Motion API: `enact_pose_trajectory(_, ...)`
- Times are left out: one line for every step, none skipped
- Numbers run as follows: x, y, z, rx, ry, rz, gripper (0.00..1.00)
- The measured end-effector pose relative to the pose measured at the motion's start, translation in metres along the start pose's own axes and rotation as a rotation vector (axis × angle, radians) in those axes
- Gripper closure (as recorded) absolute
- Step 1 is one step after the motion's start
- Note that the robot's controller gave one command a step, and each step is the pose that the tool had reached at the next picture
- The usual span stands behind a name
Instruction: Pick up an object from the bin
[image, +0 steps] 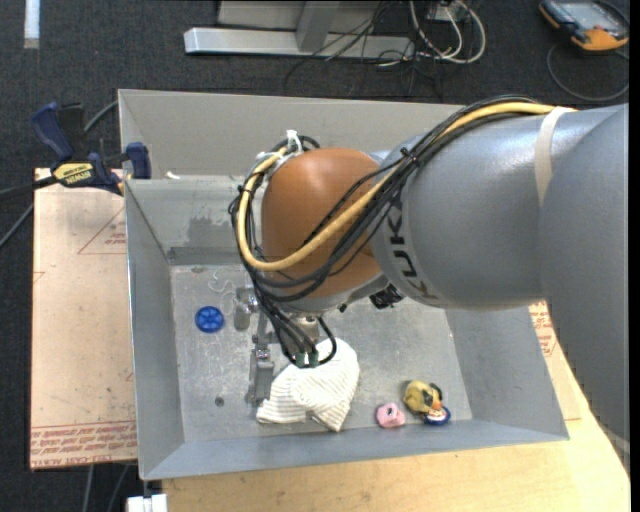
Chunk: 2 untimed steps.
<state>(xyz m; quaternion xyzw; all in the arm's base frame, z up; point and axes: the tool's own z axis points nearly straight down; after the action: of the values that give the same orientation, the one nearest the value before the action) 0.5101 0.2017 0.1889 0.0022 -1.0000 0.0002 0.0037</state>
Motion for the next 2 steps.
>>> enact_pose_trajectory(-0.002,-0.001,-0.005,-0.001,-0.007,0.005,0.0)
enact_pose_trajectory(0.001,-0.063,0.044,0.001,0.003,-0.059,0.0)
